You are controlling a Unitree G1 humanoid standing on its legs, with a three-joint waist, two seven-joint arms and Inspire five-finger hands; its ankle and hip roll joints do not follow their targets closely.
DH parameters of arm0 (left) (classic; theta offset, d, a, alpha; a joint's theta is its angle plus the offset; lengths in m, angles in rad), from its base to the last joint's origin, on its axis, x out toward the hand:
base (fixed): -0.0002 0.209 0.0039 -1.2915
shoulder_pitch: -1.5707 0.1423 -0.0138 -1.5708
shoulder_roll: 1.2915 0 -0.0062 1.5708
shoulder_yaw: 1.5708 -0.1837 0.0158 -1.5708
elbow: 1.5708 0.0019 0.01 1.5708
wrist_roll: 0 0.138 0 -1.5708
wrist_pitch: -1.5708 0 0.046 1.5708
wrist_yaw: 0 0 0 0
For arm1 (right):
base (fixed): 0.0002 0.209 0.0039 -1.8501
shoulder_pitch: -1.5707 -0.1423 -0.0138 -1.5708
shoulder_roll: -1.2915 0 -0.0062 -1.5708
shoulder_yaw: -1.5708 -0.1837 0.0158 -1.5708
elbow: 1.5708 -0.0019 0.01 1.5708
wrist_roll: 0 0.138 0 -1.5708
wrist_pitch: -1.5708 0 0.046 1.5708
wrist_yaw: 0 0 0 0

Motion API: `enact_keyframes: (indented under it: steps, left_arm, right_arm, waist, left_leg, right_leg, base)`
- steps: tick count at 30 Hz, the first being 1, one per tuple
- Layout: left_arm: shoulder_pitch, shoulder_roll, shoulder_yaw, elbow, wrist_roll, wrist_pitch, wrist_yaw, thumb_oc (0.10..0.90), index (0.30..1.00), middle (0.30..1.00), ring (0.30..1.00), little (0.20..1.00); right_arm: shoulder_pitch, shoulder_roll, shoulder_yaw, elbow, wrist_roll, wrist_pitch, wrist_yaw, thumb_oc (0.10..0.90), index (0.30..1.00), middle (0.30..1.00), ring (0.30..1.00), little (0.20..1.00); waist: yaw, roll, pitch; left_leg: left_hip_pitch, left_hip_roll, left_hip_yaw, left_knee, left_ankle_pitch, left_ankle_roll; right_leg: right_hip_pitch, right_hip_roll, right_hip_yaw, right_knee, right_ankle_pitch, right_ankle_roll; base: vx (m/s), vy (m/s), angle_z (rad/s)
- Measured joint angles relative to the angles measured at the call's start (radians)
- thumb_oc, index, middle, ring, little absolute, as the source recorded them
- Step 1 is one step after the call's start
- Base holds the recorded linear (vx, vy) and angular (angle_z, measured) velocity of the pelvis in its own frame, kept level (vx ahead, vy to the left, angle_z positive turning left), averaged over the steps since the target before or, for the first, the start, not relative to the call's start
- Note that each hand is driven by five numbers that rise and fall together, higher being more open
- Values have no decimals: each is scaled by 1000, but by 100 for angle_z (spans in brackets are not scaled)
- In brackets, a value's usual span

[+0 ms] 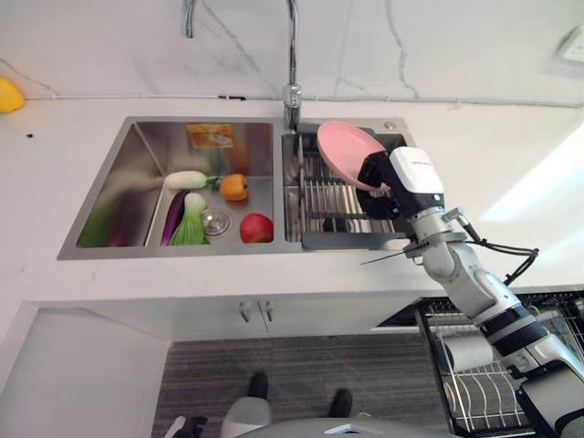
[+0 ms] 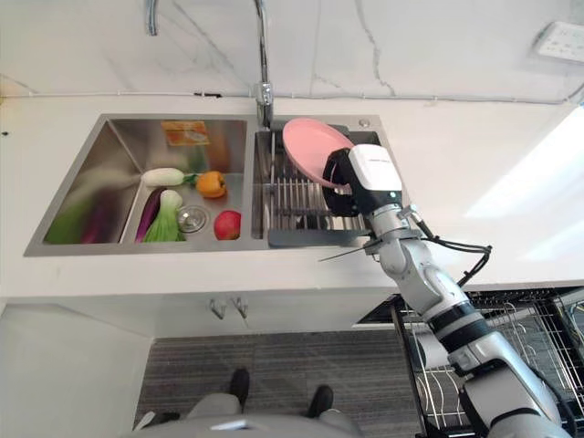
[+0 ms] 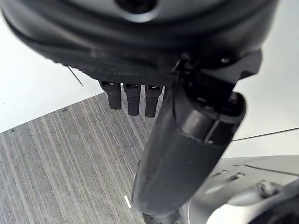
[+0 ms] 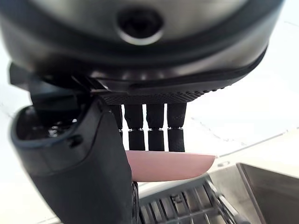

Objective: Place the dishes in the dishwasher.

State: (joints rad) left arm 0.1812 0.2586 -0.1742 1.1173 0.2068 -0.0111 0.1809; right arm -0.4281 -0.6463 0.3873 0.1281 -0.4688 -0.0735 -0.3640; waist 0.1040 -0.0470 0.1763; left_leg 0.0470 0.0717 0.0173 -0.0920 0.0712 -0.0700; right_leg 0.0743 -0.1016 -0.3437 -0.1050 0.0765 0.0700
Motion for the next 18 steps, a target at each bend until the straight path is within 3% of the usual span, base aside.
enact_keyframes:
  steps: [6,10,18]
  left_arm:
    - [2,-5,15,-1,-2,3,1,800,900,900,900,900]
    - [24,-16,41,6,-19,22,-2,800,900,900,900,900]
    - [24,-13,41,5,-18,23,-7,800,900,900,900,900]
  right_arm:
    - [81,-46,-85,-126,0,-8,-11,400,300,300,300,300]
    - [111,-60,-104,-155,1,-14,-11,400,300,300,300,300]
    - [232,-110,-263,-217,1,-10,-33,400,300,300,300,300]
  waist:
    - [-25,-6,-5]
    - [-57,-15,-18]
    - [-114,-6,-73]
  left_leg:
    - [22,3,27,1,-4,2]
    - [59,8,80,0,-20,5]
    - [91,15,116,-5,-36,3]
  right_leg:
    - [3,3,30,0,0,2]
    - [10,9,81,0,1,2]
    - [15,18,131,1,2,5]
  base:
    - [6,27,-16]
    - [12,32,-39]
    - [1,23,-18]
